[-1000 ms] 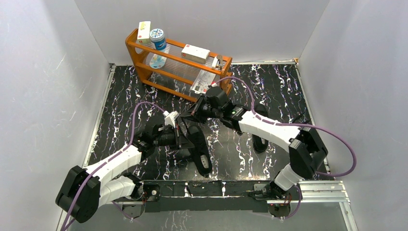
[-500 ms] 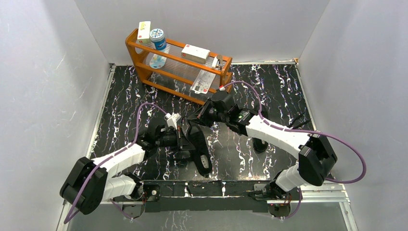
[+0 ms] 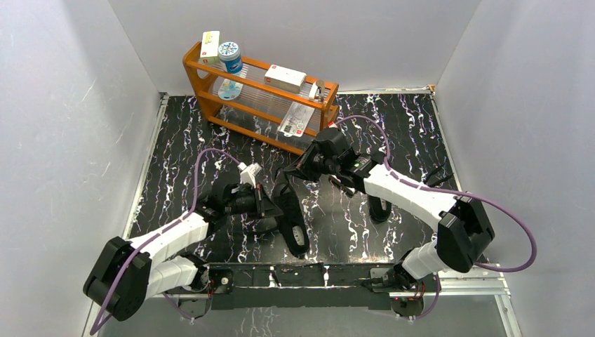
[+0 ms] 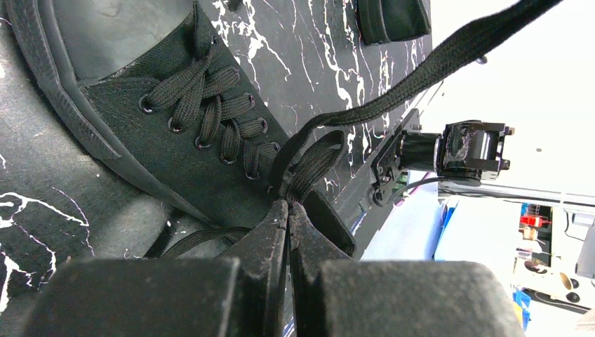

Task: Tie the shoes
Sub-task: Cross the shoelace with the shoelace.

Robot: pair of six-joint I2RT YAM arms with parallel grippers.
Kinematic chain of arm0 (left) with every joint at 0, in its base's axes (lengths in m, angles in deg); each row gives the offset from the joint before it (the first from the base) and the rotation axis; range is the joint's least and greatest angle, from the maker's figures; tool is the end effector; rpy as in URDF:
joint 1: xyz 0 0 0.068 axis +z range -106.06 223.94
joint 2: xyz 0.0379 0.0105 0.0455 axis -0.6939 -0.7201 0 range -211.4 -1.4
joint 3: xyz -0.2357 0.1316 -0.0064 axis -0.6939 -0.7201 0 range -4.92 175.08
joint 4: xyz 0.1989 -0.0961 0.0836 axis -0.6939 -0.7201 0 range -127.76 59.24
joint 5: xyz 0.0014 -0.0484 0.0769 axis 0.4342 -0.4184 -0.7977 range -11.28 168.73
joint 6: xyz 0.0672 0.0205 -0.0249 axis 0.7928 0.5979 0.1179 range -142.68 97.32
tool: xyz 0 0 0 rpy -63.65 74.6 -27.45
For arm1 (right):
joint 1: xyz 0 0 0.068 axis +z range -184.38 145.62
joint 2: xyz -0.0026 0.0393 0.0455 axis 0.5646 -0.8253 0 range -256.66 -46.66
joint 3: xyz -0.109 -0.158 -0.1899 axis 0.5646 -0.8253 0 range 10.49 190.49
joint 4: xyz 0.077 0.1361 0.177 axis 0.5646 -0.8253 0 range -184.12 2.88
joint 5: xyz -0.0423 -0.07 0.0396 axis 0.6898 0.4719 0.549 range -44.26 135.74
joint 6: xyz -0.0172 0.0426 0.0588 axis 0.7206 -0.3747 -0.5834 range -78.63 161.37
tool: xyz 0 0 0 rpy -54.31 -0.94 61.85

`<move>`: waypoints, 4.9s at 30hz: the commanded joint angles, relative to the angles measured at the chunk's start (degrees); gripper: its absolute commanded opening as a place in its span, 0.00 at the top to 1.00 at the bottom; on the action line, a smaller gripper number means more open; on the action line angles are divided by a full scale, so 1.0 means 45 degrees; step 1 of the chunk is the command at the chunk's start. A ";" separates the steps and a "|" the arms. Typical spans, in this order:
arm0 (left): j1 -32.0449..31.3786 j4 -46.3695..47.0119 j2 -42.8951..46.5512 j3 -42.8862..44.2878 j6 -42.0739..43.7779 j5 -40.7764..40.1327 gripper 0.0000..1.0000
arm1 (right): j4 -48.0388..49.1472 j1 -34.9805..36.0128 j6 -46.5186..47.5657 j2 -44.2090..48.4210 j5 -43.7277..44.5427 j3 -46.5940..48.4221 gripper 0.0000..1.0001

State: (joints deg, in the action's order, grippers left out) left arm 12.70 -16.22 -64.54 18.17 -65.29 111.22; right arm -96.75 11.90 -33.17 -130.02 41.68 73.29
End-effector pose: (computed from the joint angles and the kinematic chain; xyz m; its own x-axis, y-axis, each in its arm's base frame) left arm 0.1722 -0.1438 0.1976 -0.8477 -0.1535 -0.5077 0.3779 0.4969 -0.7812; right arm 0.2268 0.2436 0.2839 -0.8282 0.5251 -0.1962 0.1314 0.5221 0.8427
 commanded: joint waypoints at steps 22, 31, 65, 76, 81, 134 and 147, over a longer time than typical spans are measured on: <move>0.0224 -0.0917 -0.0039 0.1273 0.1395 0.0572 0.64 | 0.0003 -0.0395 0.0099 0.1219 -0.0413 0.0071 1.00; 0.0223 0.0117 -0.1756 0.1779 0.1380 0.1389 0.59 | 0.0239 -0.0605 0.0019 0.1101 -0.0766 0.0155 1.00; 0.0224 0.0064 -0.1877 0.2347 0.0739 0.0237 1.00 | -0.1294 -0.0911 0.4114 0.2503 -0.5429 -0.0863 1.00; 0.0224 -0.0726 -0.1799 0.2532 0.0566 0.0409 1.00 | 0.1033 -0.0960 0.9221 0.1870 -0.8036 -0.2224 1.00; 0.0224 -0.0834 -0.1875 0.2661 0.0570 0.0546 1.00 | -0.0097 -0.0961 1.1426 0.2057 -0.6933 -0.2417 1.00; 0.0253 -0.1413 -0.1793 0.3013 0.0222 0.1128 1.00 | -0.2825 0.3280 0.8322 -0.1382 0.5203 -0.0232 1.00; 0.0262 -0.1378 -0.1557 0.2604 0.0007 0.0986 1.00 | -0.3623 0.3504 0.7315 -0.1607 0.6434 0.0329 0.80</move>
State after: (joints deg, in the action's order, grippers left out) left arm 13.46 -22.73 -74.57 29.69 -65.12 114.84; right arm -111.72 27.27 -0.71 -138.56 69.42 72.09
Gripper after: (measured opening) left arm 0.008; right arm 0.149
